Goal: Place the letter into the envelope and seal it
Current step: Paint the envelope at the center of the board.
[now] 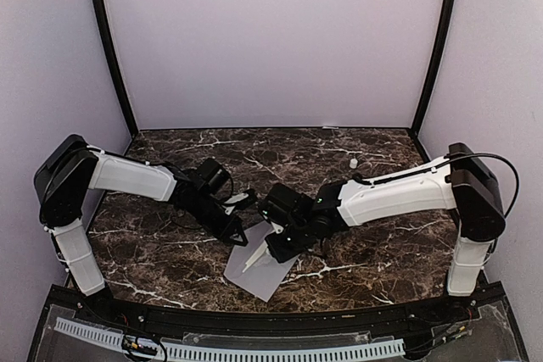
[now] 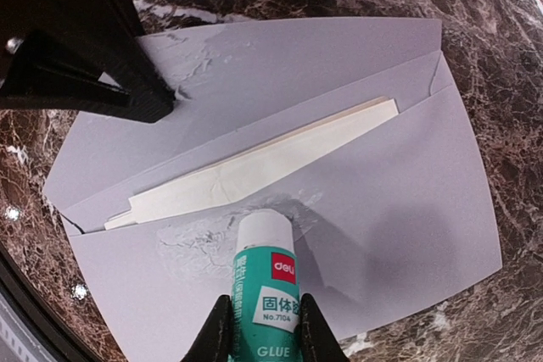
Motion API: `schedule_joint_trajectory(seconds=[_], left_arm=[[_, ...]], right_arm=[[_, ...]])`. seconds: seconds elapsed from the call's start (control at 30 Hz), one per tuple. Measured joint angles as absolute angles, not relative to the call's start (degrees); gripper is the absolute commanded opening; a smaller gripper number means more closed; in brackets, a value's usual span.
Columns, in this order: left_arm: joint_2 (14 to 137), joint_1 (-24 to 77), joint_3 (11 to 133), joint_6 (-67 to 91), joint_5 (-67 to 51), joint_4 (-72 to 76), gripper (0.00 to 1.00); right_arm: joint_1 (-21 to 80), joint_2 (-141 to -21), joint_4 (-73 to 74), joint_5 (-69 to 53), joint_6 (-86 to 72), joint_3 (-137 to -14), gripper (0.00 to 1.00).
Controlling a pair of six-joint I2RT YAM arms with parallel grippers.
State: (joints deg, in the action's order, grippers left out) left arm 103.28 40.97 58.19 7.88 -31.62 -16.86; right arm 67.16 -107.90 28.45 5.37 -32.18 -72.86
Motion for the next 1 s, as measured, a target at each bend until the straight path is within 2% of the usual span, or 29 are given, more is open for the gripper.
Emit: schedule_joint_trajectory(seconds=[1.0], left_arm=[[103.31,41.39,58.19,8.8,-27.81,-17.54,0.0]], right_arm=[[66.57,-107.9,28.32,0.54,-30.48,-72.84,0.01]])
